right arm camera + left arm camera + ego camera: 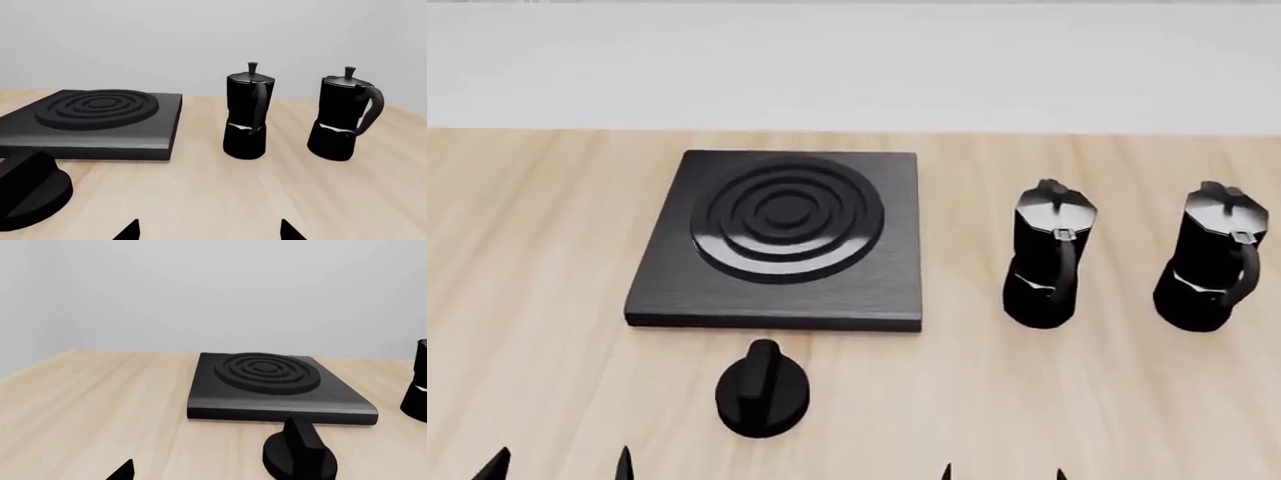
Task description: Put the right moka pot on the stove.
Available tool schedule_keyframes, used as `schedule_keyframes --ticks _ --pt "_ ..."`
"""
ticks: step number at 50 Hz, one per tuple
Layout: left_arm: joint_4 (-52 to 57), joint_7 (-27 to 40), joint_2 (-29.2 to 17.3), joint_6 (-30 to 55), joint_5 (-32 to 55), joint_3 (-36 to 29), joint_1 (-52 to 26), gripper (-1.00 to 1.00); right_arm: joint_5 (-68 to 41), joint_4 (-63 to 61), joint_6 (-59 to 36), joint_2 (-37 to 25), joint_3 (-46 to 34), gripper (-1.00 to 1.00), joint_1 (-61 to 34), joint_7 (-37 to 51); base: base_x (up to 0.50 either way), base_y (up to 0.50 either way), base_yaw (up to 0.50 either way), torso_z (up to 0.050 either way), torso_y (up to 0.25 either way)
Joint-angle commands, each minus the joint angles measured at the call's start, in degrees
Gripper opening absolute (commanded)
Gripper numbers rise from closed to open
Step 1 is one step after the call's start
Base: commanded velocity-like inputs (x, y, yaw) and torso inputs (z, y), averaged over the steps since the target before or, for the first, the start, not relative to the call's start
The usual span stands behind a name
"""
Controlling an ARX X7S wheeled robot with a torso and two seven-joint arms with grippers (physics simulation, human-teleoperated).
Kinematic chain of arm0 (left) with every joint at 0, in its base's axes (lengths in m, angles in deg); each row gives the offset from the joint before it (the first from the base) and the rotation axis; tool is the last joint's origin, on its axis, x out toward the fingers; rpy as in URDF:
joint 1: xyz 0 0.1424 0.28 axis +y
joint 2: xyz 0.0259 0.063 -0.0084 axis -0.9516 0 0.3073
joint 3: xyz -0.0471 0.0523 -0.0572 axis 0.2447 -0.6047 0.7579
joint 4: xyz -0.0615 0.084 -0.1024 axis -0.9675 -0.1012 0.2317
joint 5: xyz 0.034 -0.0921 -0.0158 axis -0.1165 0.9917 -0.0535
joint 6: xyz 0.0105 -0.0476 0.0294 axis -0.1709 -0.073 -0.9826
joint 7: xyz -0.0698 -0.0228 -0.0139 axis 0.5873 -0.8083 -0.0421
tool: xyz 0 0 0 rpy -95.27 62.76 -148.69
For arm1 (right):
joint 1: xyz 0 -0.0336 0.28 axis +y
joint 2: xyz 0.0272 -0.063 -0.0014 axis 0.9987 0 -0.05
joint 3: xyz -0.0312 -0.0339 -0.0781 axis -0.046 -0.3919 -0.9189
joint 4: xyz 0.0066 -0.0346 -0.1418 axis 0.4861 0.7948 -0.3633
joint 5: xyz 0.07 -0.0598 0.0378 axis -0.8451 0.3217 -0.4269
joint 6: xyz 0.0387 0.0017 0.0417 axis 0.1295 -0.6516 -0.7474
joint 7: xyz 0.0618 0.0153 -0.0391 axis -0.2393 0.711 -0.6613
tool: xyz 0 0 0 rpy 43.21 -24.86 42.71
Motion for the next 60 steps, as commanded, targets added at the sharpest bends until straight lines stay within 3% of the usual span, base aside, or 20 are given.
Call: schedule_keyframes --ticks 1,60 --pt "-0.06 0.36 -0.24 -0.24 0.07 -0.35 -0.02 1.0 -1.91 -0.31 -0.59 -0.34 -0.43 1.0 0.06 -1.29 0.14 0.0 0.0 0.0 0.0" --pt "-0.05 1.71 -1.43 -0.87 1.15 -1.81 -0.19 1.0 -1.29 1.7 1.0 -1.21 -1.98 1.0 -0.85 1.01 0.14 0.0 0.0 0.0 0.0"
